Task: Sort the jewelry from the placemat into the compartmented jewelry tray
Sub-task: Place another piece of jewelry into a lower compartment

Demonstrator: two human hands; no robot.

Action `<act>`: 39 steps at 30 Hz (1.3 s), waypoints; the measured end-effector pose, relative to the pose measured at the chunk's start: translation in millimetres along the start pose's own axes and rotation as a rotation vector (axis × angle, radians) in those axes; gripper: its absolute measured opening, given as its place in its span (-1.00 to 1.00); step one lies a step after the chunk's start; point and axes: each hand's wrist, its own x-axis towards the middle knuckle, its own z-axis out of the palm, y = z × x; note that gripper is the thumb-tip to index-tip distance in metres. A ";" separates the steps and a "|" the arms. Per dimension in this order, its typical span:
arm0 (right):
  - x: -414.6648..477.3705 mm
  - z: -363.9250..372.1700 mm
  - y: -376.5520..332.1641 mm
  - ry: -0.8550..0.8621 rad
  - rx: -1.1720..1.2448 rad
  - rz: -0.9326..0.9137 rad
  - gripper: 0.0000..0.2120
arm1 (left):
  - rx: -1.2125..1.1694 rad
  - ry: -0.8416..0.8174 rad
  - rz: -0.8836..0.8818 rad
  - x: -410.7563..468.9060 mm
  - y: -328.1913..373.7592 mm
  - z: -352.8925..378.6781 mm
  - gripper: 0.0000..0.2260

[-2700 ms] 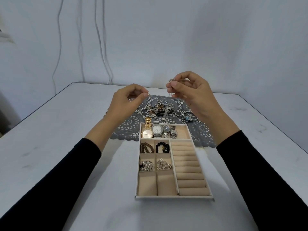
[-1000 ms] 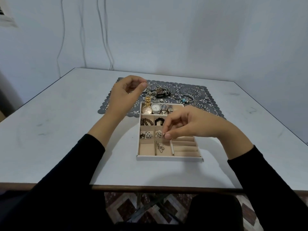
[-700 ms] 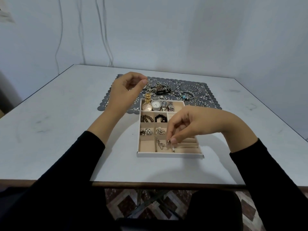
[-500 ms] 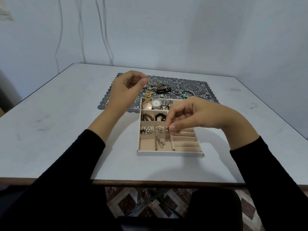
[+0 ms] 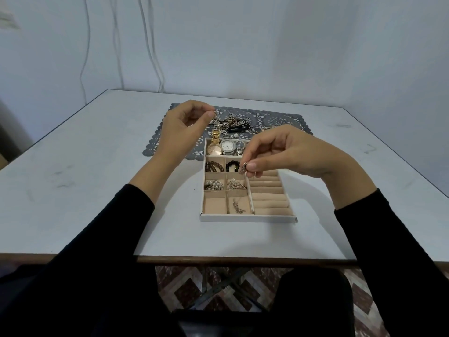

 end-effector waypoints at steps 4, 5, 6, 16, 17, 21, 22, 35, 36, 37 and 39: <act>-0.2 1.5 -0.3 -0.072 -0.063 0.060 -0.85 | 0.007 -0.001 0.006 -0.4 -0.7 0.4 -0.95; 0.2 1.6 -0.3 -0.087 -0.082 0.076 -0.85 | 0.006 0.000 0.004 -0.4 -0.6 0.5 -0.95; 0.6 1.6 -0.3 -0.099 -0.103 0.092 -0.85 | 0.006 0.002 0.001 -0.4 -0.2 0.6 -0.95; 9.2 10.6 0.4 -0.193 -0.439 0.217 -0.87 | 0.022 0.010 -0.001 -0.6 2.2 1.7 -0.94; 10.8 12.5 1.5 -0.200 -0.469 0.229 -0.87 | 0.021 0.009 -0.001 -0.7 2.1 1.8 -0.94; 14.7 19.2 2.4 -0.202 -0.561 0.281 -0.86 | 0.022 -0.002 0.003 -0.6 1.7 1.8 -0.94; 15.3 20.5 1.9 -0.197 -0.578 0.279 -0.86 | 0.025 -0.004 0.007 -0.7 1.8 2.0 -0.94; 21.7 26.9 2.3 -0.224 -0.570 0.254 -0.88 | 0.041 -0.045 0.007 -2.4 -0.2 1.0 -0.92; 21.9 26.9 2.5 -0.223 -0.564 0.258 -0.88 | 0.041 -0.045 0.007 -2.5 -0.5 0.8 -0.92; 22.2 27.2 2.8 -0.222 -0.562 0.264 -0.88 | 0.040 -0.044 0.007 -2.6 -0.7 0.7 -0.93; 22.7 28.9 3.2 -0.217 -0.585 0.266 -0.86 | 0.039 -0.044 0.007 -2.9 -1.0 0.6 -0.93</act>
